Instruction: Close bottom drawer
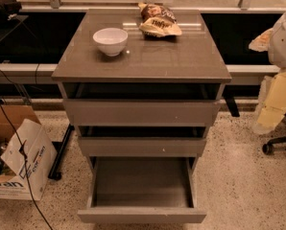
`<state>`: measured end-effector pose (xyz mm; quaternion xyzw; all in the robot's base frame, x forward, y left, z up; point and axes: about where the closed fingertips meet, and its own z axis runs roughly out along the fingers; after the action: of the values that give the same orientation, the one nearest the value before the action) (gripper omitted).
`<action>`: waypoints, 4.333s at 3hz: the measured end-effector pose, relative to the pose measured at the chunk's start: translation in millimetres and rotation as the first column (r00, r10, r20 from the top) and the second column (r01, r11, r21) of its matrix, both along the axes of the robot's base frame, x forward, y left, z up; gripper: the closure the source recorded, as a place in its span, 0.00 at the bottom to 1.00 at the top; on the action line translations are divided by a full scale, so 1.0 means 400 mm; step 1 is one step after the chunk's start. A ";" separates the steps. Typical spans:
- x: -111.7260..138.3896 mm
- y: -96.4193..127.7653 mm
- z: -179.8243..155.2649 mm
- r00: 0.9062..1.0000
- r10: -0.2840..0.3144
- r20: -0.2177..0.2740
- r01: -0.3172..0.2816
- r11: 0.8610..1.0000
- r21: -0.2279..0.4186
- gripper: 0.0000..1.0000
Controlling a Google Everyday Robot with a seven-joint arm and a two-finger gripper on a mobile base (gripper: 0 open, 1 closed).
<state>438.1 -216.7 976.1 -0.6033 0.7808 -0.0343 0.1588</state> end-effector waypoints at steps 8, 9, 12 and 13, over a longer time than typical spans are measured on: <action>0.042 0.059 -0.569 0.980 0.036 -0.194 -0.010 0.991 0.134 1.00; -0.008 0.107 -0.698 0.962 0.044 -0.270 0.001 0.987 0.163 1.00; -0.063 0.130 -1.085 0.924 0.032 -0.380 0.098 0.943 0.317 1.00; -0.063 0.130 -1.086 0.924 0.032 -0.381 0.098 0.943 0.318 1.00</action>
Offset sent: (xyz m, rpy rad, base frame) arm -0.0005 0.0005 -0.0021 0.0040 -0.0011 0.0002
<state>412.9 -164.7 541.7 -0.5497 0.8014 0.2123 0.1026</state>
